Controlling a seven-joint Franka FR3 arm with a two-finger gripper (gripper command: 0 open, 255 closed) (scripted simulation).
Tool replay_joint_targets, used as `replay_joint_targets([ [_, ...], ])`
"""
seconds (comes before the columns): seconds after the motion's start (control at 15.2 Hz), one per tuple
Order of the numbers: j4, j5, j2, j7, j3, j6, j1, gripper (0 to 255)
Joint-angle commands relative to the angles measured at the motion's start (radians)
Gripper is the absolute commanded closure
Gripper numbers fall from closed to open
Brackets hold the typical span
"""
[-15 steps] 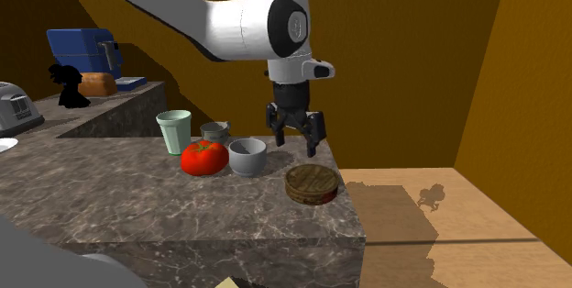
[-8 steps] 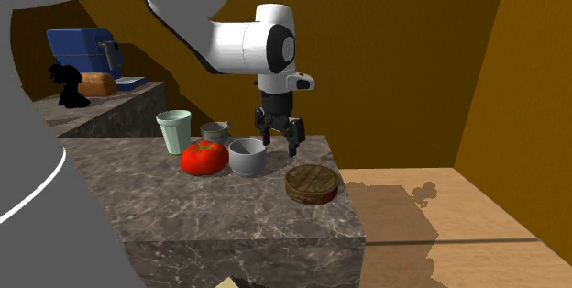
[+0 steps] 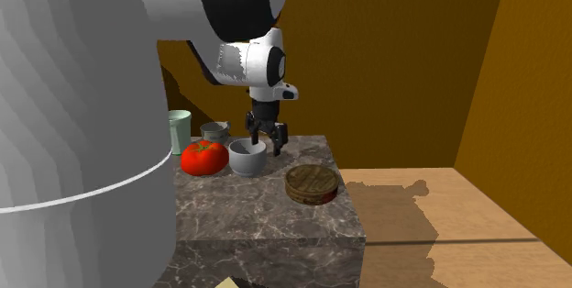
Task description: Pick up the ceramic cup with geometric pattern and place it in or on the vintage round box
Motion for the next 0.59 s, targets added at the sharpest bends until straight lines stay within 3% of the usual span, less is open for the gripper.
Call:
replay_joint_targets([
  [0.0, 0.056, -0.024, 0.073, 0.039, 0.009, 0.013, 0.022, 0],
  [0.13, 0.102, -0.041, 0.125, 0.063, 0.010, 0.016, 0.041, 0],
  [0.53, 0.074, -0.067, 0.170, 0.080, 0.002, 0.084, 0.053, 0],
])
